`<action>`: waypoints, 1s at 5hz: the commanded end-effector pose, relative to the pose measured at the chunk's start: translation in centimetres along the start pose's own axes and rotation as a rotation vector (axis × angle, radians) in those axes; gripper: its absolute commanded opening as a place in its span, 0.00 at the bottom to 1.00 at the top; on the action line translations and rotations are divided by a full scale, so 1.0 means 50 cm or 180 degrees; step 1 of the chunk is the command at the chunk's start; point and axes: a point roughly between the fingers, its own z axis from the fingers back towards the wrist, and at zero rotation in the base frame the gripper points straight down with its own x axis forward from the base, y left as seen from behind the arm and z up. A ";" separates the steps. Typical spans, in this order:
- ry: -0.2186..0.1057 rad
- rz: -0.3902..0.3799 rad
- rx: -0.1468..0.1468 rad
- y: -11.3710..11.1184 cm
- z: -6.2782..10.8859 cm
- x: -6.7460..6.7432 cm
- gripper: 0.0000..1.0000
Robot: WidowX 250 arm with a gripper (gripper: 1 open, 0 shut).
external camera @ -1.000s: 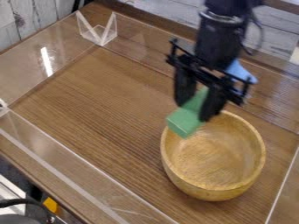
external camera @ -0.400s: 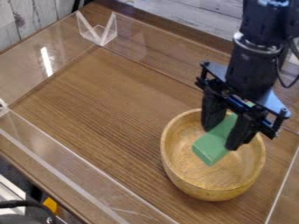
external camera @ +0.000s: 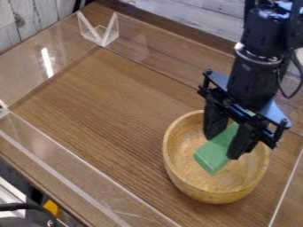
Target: Put the green block in the brown bowl
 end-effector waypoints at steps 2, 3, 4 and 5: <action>-0.0055 0.0035 -0.0021 0.005 0.000 -0.003 1.00; -0.0059 0.0071 -0.0016 0.013 0.001 -0.006 1.00; -0.0068 0.0109 -0.0008 0.022 0.003 -0.010 1.00; -0.0079 0.0144 0.0000 0.031 0.004 -0.012 1.00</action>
